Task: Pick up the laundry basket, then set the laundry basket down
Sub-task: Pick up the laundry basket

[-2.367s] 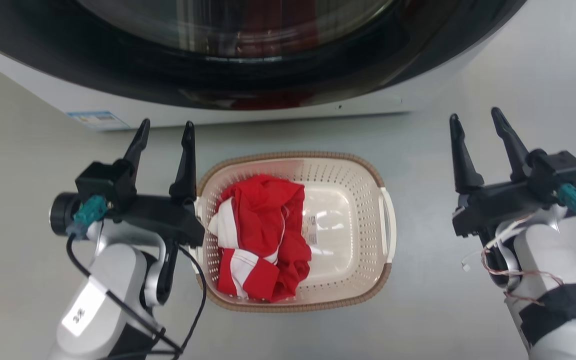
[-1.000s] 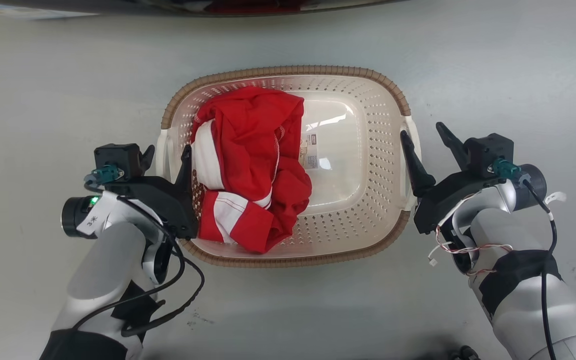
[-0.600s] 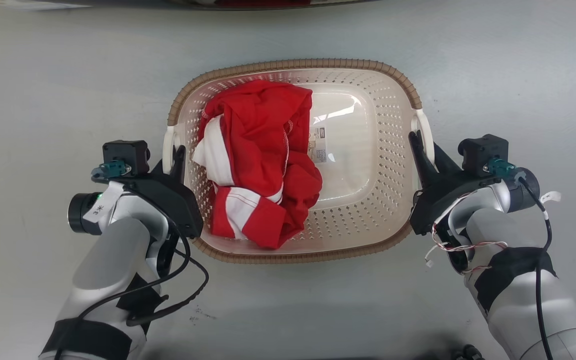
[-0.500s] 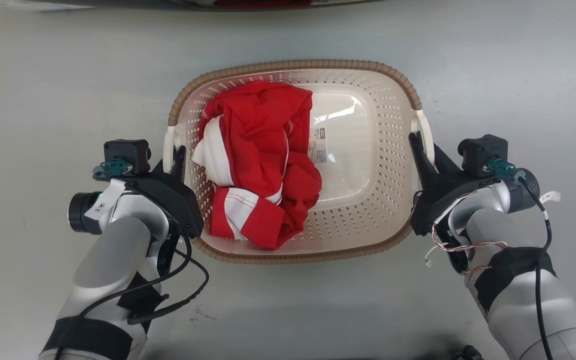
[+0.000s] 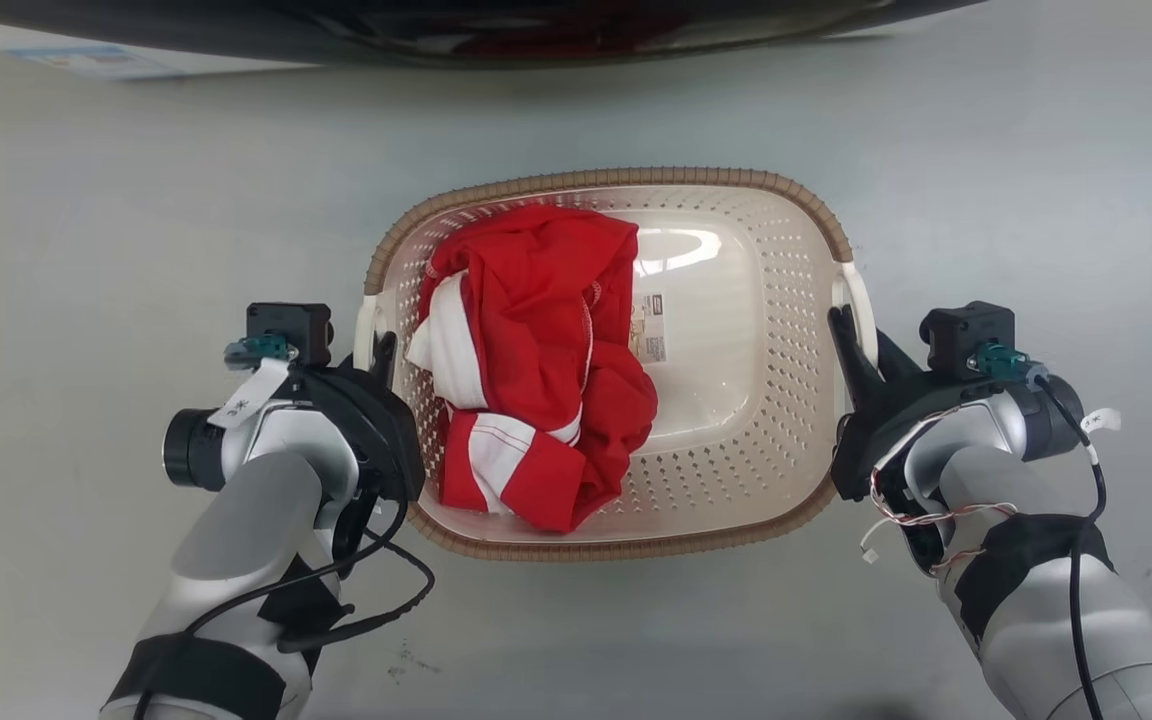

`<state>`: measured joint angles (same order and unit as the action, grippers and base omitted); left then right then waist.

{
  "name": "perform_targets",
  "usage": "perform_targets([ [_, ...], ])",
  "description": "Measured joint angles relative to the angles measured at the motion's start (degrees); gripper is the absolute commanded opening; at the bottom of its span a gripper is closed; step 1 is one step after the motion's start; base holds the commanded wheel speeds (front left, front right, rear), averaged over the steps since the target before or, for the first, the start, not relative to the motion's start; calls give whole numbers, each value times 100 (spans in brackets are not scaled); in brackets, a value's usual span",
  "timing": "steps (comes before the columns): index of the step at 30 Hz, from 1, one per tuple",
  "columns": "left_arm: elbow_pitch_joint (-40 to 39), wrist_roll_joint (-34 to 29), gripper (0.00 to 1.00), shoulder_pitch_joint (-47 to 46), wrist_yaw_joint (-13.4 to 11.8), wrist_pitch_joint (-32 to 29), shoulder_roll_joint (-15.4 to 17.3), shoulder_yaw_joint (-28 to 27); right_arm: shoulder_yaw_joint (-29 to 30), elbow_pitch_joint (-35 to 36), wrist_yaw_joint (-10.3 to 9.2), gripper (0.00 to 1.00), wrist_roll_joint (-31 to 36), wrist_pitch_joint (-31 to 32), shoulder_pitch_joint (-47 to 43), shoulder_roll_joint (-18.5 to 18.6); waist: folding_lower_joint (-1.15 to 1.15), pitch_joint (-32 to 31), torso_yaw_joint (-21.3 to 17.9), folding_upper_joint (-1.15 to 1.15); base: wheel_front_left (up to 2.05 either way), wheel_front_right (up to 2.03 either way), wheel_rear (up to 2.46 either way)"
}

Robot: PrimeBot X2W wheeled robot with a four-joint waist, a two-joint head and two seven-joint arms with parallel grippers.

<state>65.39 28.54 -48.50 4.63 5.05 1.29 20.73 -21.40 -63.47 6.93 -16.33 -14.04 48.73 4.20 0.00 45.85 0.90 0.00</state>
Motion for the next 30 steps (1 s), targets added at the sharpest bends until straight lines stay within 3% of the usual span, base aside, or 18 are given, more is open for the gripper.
perform_targets([
  [14,509,285,0,-70,177,-648,-103,75,-143,-604,48,0,-136,345,-7,-64,0,-743,49,0,0,0,0],
  [30,452,985,0,386,192,-1369,-74,491,-378,-884,64,0,-290,998,-276,-122,-1,-1703,-18,0,0,0,0],
])
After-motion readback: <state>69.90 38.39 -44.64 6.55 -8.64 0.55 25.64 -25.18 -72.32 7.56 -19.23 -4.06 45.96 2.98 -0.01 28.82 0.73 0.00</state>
